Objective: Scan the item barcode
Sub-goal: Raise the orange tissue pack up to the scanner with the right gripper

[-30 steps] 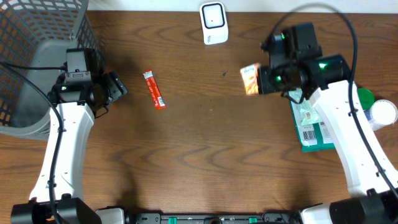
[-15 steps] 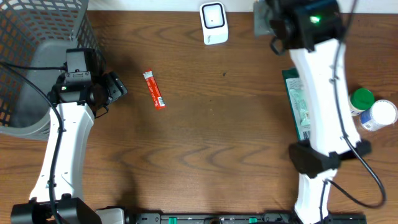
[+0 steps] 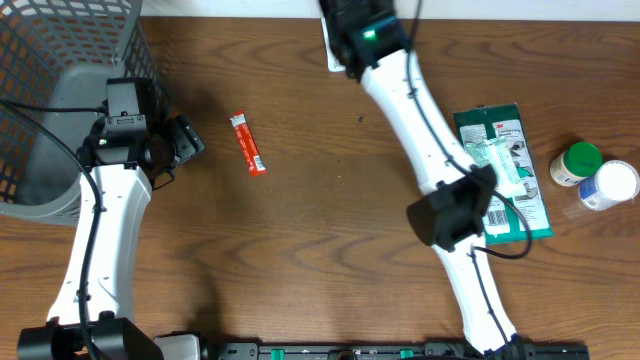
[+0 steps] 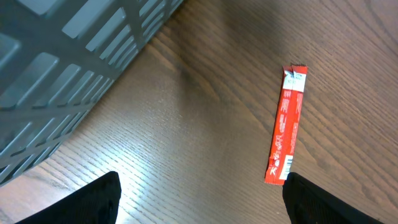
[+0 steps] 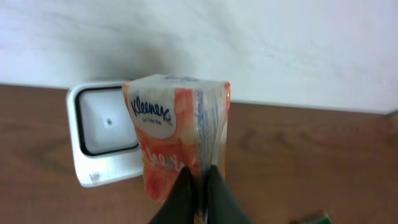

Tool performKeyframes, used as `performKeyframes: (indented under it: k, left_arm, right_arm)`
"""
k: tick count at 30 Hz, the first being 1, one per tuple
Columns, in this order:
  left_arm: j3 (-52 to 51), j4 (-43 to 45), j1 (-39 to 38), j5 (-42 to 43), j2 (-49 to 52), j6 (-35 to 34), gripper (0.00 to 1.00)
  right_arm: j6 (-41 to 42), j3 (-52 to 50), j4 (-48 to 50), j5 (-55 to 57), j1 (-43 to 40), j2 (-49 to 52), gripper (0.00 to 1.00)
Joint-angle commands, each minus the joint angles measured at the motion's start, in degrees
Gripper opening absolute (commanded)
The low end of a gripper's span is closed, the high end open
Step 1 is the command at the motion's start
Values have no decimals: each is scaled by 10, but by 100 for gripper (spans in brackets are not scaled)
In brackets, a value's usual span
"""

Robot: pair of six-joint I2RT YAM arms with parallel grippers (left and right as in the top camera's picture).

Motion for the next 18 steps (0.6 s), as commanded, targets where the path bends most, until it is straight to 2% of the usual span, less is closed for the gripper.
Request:
performKeyframes:
  k: [1,7,18]
  left_arm:
    - [3,-1,5,-7,-7,-5,84]
    - [3,-1,5,-7,-7,-5,84]
    - [3,-1,5,-7,-7,-5,84]
  right_arm:
    - [-63,9,59,84,23,35,1]
    - [-153,9,146,110,35,90,1]
    - [-182,2,149,121,33,135,1]
